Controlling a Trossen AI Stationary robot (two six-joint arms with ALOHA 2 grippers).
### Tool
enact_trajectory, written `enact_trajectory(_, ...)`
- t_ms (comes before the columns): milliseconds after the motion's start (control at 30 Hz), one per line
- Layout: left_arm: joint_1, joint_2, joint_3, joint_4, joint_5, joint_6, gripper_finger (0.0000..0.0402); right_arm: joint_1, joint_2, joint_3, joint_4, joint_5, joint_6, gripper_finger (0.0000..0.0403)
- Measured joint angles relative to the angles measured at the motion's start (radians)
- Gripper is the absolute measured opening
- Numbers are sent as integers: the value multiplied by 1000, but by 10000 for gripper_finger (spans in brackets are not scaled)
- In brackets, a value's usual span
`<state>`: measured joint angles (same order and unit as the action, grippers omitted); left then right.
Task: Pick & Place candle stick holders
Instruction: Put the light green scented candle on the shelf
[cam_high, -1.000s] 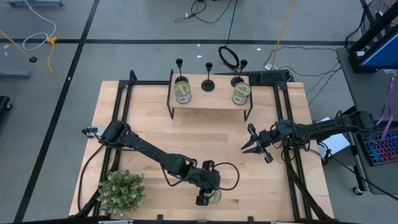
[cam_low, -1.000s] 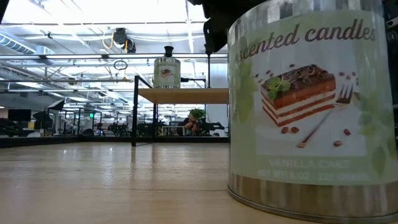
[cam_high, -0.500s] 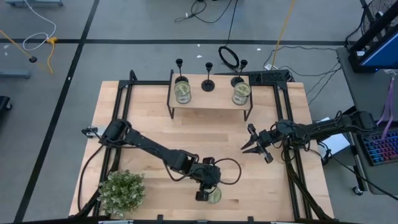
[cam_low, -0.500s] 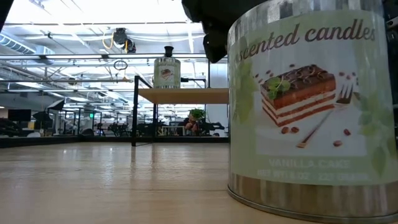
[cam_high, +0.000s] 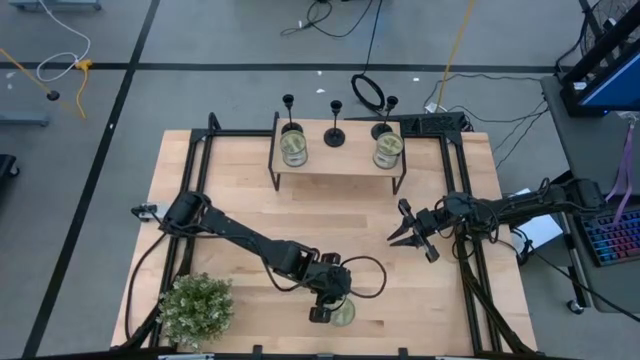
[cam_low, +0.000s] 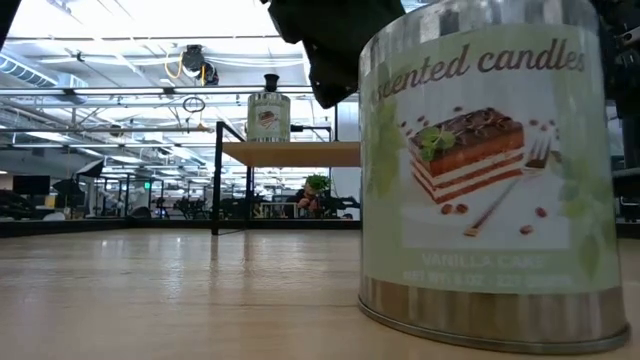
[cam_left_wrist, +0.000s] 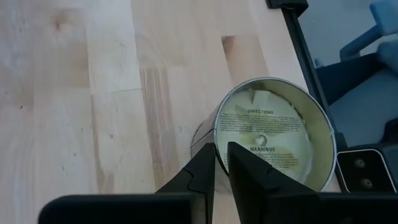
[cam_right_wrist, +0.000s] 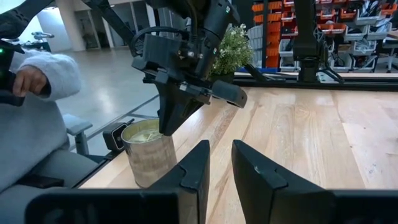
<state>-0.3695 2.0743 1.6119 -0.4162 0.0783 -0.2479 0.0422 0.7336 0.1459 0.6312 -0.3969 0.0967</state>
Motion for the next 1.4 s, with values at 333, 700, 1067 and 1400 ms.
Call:
enact_trajectory(333, 11, 18, 0, -1, 0, -24, 47, 0, 0, 0, 0, 0, 0, 59)
enact_trajectory(700, 58, 29, 1, -43, -46, -111, 9, 0, 0, 0, 8, 1, 0, 59)
enact_trajectory(1067, 167, -178, -3, -110, -282, -156, 4, 0, 0, 0, 10, 3, 19, 59)
enact_trajectory(1400, 450, -351, 95, -168, -353, -142, 2, -1, 0, 0, 8, 3, -8, 59)
